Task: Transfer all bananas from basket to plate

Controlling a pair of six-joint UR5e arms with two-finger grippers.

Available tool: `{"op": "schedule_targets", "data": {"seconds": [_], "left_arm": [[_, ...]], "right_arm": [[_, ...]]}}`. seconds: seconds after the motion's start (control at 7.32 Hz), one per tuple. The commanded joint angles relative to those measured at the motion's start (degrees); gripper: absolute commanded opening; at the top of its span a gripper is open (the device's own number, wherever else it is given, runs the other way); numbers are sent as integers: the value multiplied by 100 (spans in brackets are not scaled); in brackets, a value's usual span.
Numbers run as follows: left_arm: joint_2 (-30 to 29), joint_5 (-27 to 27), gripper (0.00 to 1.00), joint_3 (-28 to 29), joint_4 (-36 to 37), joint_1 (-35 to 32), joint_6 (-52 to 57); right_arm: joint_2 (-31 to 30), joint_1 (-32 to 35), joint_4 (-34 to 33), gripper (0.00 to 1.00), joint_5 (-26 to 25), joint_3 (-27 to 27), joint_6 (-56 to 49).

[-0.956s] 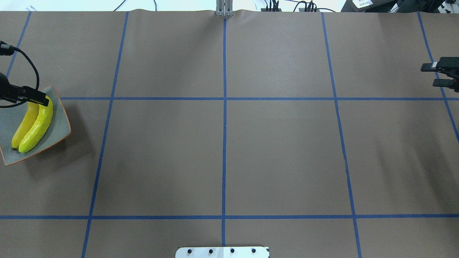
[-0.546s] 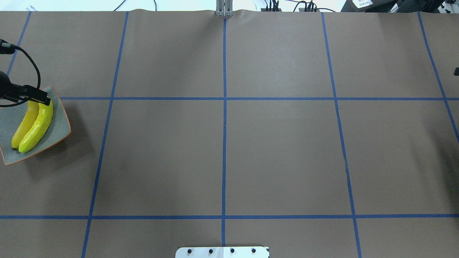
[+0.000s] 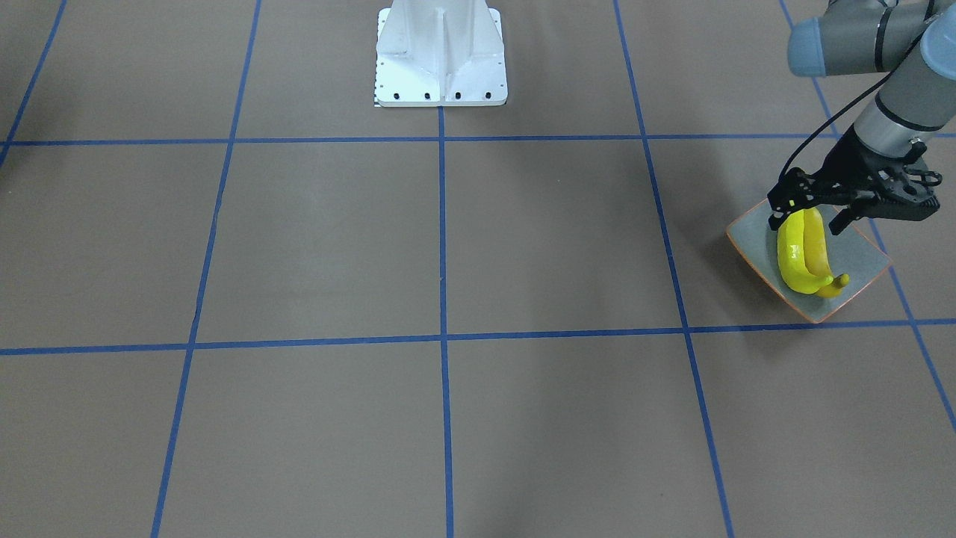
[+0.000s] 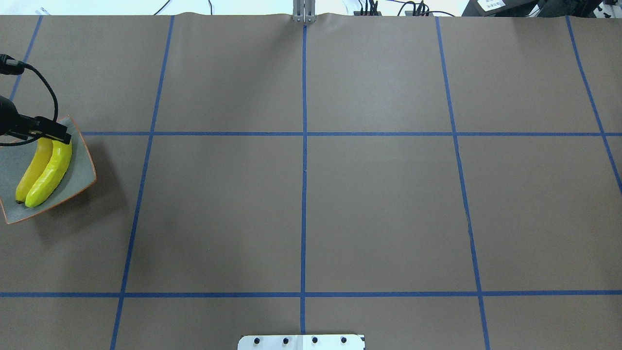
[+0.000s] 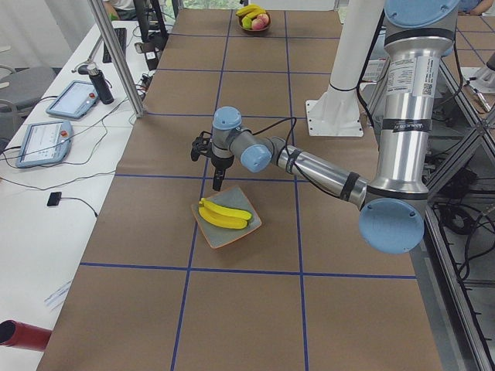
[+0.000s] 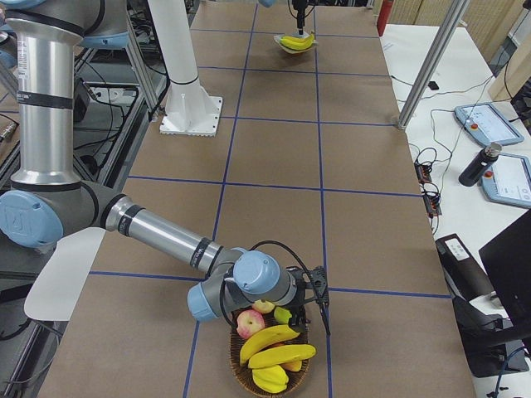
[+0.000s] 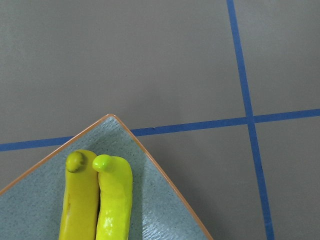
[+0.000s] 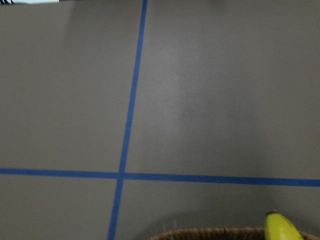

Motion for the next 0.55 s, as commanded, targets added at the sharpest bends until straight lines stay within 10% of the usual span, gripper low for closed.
{"op": "schedule_targets", "data": {"seconds": [0.0,0.41], "left_arm": [[-25,0,100,33,0,1,-2],[-16,0,100,25,0,1,-2]], "right_arm": [[-152,33,-207,100,-591,-417,-1360],[-30,25,-339,99,-611,-699,-1374]]}}
